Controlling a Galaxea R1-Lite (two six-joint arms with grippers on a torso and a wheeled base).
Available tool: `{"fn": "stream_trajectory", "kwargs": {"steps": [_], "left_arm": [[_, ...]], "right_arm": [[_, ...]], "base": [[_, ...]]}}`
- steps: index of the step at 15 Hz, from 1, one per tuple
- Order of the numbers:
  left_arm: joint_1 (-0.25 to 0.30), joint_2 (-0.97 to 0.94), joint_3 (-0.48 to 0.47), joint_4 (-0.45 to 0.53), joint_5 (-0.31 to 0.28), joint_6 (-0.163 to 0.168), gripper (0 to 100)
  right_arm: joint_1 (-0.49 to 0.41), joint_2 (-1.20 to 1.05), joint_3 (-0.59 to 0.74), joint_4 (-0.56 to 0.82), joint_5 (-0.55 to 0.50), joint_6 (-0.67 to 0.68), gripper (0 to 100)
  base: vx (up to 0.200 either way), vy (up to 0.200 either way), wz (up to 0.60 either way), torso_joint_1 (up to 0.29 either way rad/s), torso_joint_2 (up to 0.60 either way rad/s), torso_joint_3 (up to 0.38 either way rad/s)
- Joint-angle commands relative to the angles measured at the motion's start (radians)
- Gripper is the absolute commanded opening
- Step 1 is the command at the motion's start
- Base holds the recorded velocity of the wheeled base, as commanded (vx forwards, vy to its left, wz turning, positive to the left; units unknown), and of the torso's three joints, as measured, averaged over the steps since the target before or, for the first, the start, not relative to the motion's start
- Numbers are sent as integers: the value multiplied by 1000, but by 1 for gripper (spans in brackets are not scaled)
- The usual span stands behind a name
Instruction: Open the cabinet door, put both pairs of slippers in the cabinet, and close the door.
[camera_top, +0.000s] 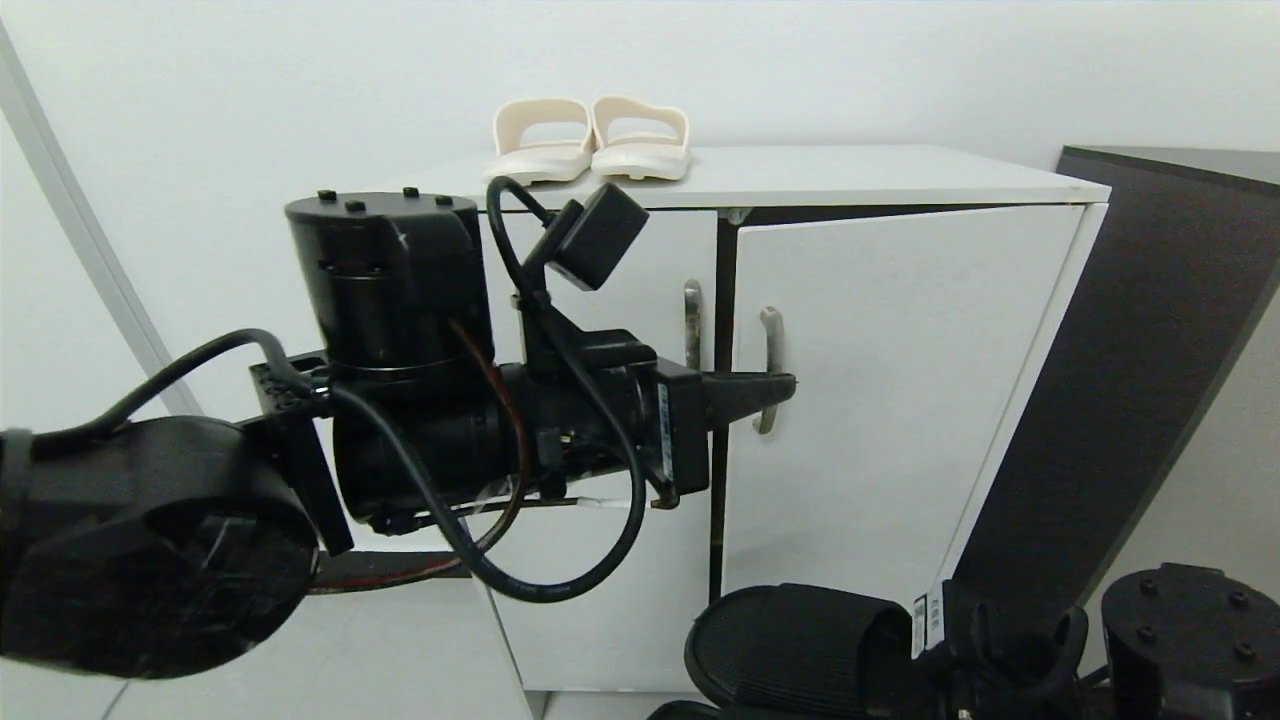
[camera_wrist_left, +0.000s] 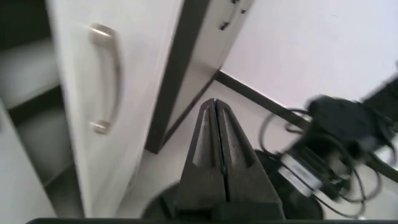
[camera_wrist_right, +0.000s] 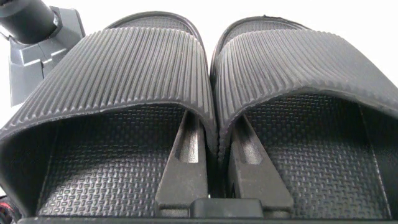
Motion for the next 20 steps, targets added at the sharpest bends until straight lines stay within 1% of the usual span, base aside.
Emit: {"fn": "stream_trajectory", "kwargs": {"steps": [1,3,5,6,8,9,11,12,13,16,17,20], "left_arm": [[-19,-75,49,-1,0,1,0],[-20,-130,90,1,0,1,0],[-19,-162,109,3,0,1,0],[-5,-159,110,3,0,-2,0],[41,-127,104,-1,-6,-6,0],[73,-76,78,-11,-7,-12,0],[87,-9,34,-60,-7,-78,0],[99,40,6,-120,-6,-114,0],[99,74,-15,-146,-3,-115,0],[116,143,-84,-146,-1,-117,0],[127,146,-92,-145,-1,-117,0],[133,142,-89,-146,-1,-117,0]], "right_arm": [[0,-2,5,0,0,-13,0],[0,-5,10,0,0,-30,0],[0,-8,17,-2,2,-35,0],[4,-8,17,-2,2,-35,0],[7,-7,17,-2,2,-39,0],[7,-7,19,-2,2,-46,0],[14,-5,20,0,3,-47,0],[19,-5,22,-2,2,-47,0],[20,-5,22,0,2,-47,0],[20,-7,22,-2,2,-50,0],[20,-7,23,-2,2,-55,0],[20,-2,23,-2,2,-66,0]], "base": [[0,0,0,0,0,0],[0,0,0,0,0,0],[0,0,0,0,0,0],[0,0,0,0,0,0],[0,0,0,0,0,0],[0,0,0,0,0,0],[0,0,0,0,0,0],[0,0,0,0,0,0],[0,0,0,0,0,0],[0,0,0,0,0,0],[0,0,0,0,0,0],[0,0,0,0,0,0]]}}
